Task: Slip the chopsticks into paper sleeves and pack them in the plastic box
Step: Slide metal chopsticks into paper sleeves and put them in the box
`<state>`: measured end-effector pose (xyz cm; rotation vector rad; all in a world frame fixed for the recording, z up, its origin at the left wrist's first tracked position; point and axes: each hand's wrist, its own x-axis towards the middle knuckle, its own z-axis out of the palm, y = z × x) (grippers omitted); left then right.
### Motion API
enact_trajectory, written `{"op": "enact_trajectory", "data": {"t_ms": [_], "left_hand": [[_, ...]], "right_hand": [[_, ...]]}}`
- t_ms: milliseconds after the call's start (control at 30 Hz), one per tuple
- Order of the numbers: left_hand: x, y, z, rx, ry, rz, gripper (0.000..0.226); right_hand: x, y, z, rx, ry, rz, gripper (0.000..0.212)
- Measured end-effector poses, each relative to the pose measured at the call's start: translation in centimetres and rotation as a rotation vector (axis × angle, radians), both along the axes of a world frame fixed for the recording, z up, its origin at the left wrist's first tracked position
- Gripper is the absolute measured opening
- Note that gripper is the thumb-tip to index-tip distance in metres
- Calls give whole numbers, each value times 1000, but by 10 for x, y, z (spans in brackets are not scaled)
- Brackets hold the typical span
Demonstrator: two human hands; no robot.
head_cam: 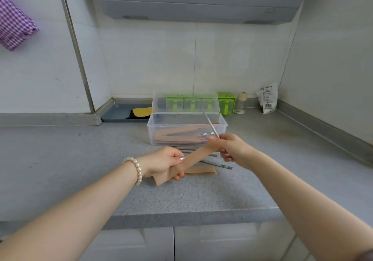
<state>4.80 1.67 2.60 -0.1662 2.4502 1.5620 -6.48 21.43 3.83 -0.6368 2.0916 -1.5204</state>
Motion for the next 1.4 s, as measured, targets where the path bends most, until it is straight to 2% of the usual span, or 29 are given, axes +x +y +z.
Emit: {"op": "enact_trajectory", "data": {"t_ms": [67,267,367,500,600,667,700,800,867,933,1100,1400], "left_hand": [[3,2,3,-35,0,-26,21],[4,2,13,-86,-2,-47,16],[-2,17,17,-277,151,4,36],[-4,37,14,-385,363,67,19],[-3,31,13,-443,331,53,24],[-2,22,14,-390,271,52,23],[-2,17,14,-362,251,55,22],[1,4,13,-326,205,75,26],[3,1,14,-300,188,88,29],[3,0,15,-257,183,84,25],[6,5,17,-186,157,57,19],[11,6,18,-166,174,56,20]], "right_hand": [[5,-6,0,3,3,-2,17],[12,-16,-3,-152,-152,6,13],[22,-24,-7,-157,-170,24,14],[36,-26,-8,-153,-176,78,21],[35,-14,0,-52,-36,59,27],[25,-1,6,27,95,19,43],[19,6,9,63,177,-9,45],[4,32,18,166,397,-67,29],[-2,45,21,204,483,-68,35],[-5,54,22,218,526,-93,39],[-13,63,18,266,681,-186,14],[-9,65,17,203,912,-231,9]]}}
